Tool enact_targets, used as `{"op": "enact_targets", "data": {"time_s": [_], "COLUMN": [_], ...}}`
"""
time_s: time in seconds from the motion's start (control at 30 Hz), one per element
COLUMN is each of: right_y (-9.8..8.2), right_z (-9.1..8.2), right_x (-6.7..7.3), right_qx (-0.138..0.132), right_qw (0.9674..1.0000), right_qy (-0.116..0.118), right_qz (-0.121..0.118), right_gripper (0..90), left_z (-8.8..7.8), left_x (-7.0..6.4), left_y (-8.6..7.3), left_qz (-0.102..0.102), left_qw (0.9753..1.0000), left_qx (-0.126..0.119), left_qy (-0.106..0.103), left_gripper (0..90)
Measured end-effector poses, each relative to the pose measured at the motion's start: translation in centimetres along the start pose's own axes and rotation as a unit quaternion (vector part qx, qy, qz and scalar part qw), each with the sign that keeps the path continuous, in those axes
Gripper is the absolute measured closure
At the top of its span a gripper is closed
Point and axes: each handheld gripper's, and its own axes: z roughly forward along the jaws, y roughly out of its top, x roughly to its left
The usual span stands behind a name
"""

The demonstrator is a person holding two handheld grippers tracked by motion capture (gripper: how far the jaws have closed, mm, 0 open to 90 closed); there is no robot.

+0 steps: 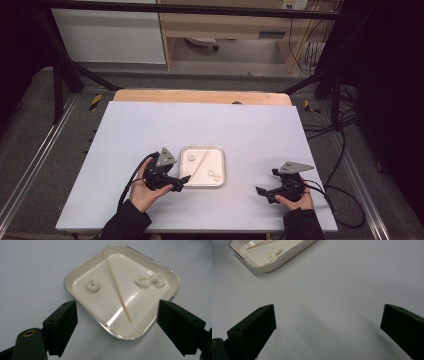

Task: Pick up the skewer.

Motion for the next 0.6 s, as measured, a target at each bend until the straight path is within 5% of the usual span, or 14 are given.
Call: {"op": "enact_targets", "data": {"time_s": [0.3, 0.6], "right_y": [0.0, 0.0], "right_z": [0.0, 0.0], "right_x": [0.0, 0.0], "right_qx": [0.000, 0.000], "right_qw": [1.0000, 1.0000], "right_qy": [0.000, 0.000], "right_qz": [-0.001, -0.003], "right_gripper": [0.8, 0.8], "left_z": [2.1, 4.2], "left_x": [-0.5, -0.9], "left_y": [1.2, 1.8], "left_qz": [-0.002, -0.012], "left_qw": [0.9999, 0.9997], "left_qx": [0.011, 0.023], "left_qy": [-0.002, -0.003], "left_gripper": [25.4, 43.3]}}
